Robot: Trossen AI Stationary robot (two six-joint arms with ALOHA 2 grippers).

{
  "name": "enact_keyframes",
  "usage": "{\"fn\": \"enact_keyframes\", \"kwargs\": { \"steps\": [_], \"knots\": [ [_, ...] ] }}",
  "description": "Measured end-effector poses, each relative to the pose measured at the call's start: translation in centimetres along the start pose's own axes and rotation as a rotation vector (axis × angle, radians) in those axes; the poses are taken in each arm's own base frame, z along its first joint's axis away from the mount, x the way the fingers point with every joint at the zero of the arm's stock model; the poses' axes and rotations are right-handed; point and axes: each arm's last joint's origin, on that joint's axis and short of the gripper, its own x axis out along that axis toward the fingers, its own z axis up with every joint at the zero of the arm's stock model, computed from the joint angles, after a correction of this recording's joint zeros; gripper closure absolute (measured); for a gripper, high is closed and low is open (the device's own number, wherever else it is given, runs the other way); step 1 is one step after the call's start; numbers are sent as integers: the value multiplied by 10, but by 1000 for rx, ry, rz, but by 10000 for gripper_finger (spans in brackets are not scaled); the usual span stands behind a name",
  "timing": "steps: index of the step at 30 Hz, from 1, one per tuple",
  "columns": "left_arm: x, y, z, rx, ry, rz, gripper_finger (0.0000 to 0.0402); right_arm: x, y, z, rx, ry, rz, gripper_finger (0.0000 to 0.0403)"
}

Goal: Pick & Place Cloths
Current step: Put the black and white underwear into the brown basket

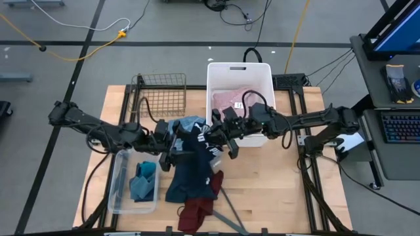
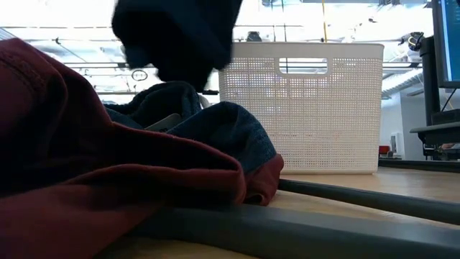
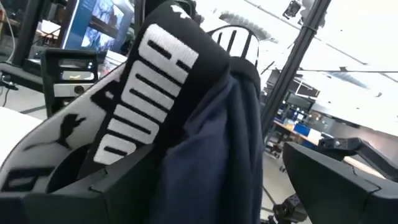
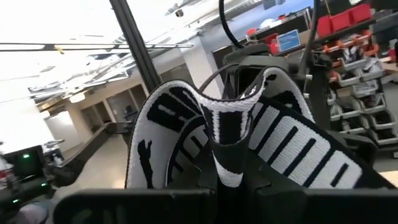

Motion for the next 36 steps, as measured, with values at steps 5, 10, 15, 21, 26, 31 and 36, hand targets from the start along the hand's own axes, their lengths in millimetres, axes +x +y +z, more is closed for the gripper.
{"fn": "enact_keyframes", "kwargs": {
  "steps": [5,10,15,21,26,31,36],
  "knots": [
    [6,9,-2,-24,7,2,52,0,0,1,-12,-9,-1,398],
    [19,21,-10,-76,18,-26,53,0,-1,1,-31,-17,-29,398],
    [36,29,-16,-84,55,-41,65,0,-1,1,-35,-17,-28,398],
    [53,30,-10,-91,110,-114,177,0,1,2,-30,-15,4,398],
    [56,37,-7,-125,143,-120,316,1,5,0,-29,-11,25,397],
    [56,40,-7,-163,178,-141,388,0,7,-2,8,44,112,354],
    [51,39,-10,-235,284,-162,396,0,7,-9,114,159,165,308]
  ]
}}
